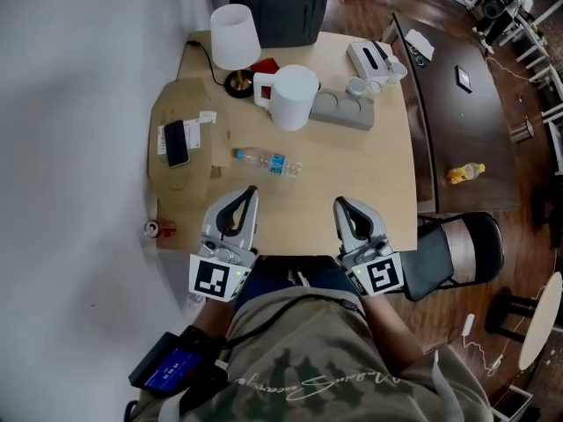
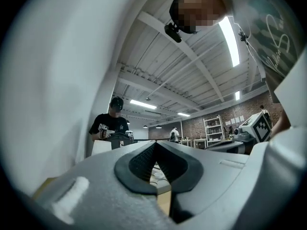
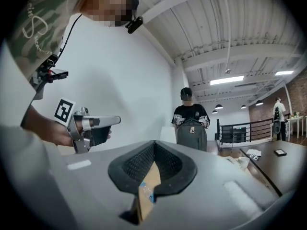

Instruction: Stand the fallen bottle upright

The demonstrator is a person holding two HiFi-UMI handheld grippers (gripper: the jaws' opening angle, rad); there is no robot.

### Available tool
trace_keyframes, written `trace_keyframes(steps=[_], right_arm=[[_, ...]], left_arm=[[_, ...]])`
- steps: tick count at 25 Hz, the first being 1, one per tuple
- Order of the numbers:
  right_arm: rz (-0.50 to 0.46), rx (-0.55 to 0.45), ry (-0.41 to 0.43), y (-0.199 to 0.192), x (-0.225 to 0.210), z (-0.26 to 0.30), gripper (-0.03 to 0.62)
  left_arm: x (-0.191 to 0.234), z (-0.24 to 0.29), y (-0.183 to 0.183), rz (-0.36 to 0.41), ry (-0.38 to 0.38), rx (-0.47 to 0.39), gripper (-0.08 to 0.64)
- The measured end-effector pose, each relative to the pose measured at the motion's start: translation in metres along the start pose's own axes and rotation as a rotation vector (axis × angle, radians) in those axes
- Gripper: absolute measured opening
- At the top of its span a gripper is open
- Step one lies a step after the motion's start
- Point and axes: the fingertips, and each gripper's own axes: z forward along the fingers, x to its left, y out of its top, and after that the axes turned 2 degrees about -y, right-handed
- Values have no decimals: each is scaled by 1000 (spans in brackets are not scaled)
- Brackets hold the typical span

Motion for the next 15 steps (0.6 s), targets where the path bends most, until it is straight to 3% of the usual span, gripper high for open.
trace_keyframes(steps=[8,13,15], right_arm=[[19,73,83,-13,-3,51,2],[-8,220,260,-33,8,84,2],[-93,297,311,-47,8,97,3]], left_arm=[[25,14,9,-6,64,-18,2],[35,28,10,-13,80,-15,2],[36,34,8,-16,87,-16,2]])
